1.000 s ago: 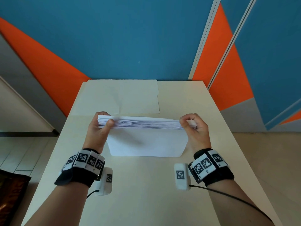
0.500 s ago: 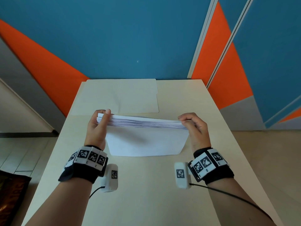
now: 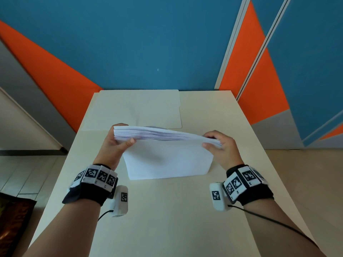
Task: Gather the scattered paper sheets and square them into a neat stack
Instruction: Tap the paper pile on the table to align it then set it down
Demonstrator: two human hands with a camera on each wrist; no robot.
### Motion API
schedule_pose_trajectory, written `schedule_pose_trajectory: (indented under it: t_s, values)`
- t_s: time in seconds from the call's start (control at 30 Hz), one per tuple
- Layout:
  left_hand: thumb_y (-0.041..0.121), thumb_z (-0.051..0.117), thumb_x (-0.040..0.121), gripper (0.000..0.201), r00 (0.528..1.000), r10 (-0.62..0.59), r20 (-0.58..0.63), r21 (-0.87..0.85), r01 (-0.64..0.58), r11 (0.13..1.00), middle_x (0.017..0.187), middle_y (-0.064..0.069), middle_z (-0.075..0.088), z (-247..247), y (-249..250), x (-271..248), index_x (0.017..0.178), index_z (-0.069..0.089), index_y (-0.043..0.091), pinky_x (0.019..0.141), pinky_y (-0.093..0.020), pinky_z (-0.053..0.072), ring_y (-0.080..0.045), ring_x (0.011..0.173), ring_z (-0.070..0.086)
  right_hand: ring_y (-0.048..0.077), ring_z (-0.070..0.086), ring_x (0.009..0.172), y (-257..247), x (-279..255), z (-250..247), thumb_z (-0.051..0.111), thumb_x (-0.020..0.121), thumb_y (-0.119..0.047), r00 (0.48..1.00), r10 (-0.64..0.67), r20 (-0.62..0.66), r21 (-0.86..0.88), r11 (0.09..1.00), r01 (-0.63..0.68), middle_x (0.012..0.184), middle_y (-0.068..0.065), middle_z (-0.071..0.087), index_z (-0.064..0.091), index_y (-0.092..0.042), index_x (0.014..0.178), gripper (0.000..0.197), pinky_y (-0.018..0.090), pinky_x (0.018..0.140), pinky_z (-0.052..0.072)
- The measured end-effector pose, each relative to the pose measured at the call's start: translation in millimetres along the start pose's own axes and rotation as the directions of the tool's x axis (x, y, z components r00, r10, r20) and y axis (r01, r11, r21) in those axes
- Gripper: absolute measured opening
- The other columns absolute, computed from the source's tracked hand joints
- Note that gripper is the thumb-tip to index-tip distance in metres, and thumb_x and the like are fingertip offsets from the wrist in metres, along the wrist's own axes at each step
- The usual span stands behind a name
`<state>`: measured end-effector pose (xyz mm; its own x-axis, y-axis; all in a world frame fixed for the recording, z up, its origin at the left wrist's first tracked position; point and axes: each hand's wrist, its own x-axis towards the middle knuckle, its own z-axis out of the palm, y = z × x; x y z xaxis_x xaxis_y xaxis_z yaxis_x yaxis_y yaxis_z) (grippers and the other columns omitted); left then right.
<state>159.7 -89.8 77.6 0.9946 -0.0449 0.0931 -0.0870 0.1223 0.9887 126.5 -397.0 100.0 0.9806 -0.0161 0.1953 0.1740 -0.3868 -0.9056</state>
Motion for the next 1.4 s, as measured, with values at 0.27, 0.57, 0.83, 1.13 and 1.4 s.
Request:
schedule_pose_trajectory:
  t_s: [0.27, 0.57, 0.83, 1.13, 1.4]
  values:
    - [0.038, 0.090, 0.041, 0.048, 0.999, 0.014, 0.032, -0.102, -0.011, 0.995, 0.082, 0.005, 0.076, -8, 15, 8, 0.082, 0.073, 0.019, 0.075, -0.024, 0.056, -0.010, 0.080, 0.071, -0.002, 0.059, 0.070, -27, 12, -12, 0.070, 0.073, 0.005, 0.991, -0.014, -0.134, 0.193, 0.980, 0.040, 0.069, -0.019, 0.068, 0.062, -0.027, 0.072, 0.033, 0.011, 0.068, 0.048]
    - [0.024, 0.081, 0.049, 0.027, 0.986, -0.162, 0.042, 0.076, 0.158, 0.984, 0.075, 0.008, 0.074, -8, -20, -1, 0.074, 0.074, 0.016, 0.076, -0.025, 0.049, -0.006, 0.075, 0.068, -0.008, 0.062, 0.083, 11, -1, -1, 0.069, 0.071, 0.013, 0.959, 0.255, 0.123, 0.126, 0.955, -0.270, 0.094, -0.010, 0.062, 0.060, -0.031, 0.091, 0.049, 0.024, 0.086, 0.046]
    - [-0.001, 0.060, 0.083, 0.028, 0.981, -0.098, -0.166, -0.002, 0.099, 0.995, 0.065, 0.007, 0.074, -1, 10, 4, 0.067, 0.074, 0.018, 0.057, -0.021, 0.056, -0.007, 0.060, 0.069, -0.001, 0.068, 0.077, 1, 9, 3, 0.071, 0.076, -0.003, 0.927, 0.327, 0.182, 0.236, 0.901, -0.364, 0.089, -0.009, 0.069, 0.066, -0.022, 0.088, 0.023, 0.015, 0.073, 0.051]
    - [0.004, 0.062, 0.084, 0.014, 0.949, 0.030, -0.313, -0.020, -0.039, 0.999, 0.068, 0.018, 0.073, 33, 29, -9, 0.085, 0.065, 0.018, 0.061, -0.016, 0.055, 0.003, 0.066, 0.069, -0.009, 0.063, 0.058, -15, 1, 32, 0.067, 0.082, -0.008, 0.950, 0.275, -0.151, 0.327, 0.920, -0.214, 0.071, -0.013, 0.067, 0.064, -0.024, 0.071, 0.020, 0.008, 0.060, 0.051]
    - [0.017, 0.081, 0.061, 0.062, 0.962, -0.148, -0.228, 0.066, 0.167, 0.984, 0.100, -0.005, 0.071, 13, -23, -22, 0.116, 0.060, -0.002, 0.069, -0.014, 0.052, -0.023, 0.100, 0.068, 0.004, 0.058, 0.079, 21, -20, 42, 0.073, 0.071, 0.006, 0.890, 0.455, -0.003, 0.336, 0.839, -0.428, 0.090, -0.004, 0.063, 0.059, -0.020, 0.090, 0.035, -0.001, 0.052, 0.044]
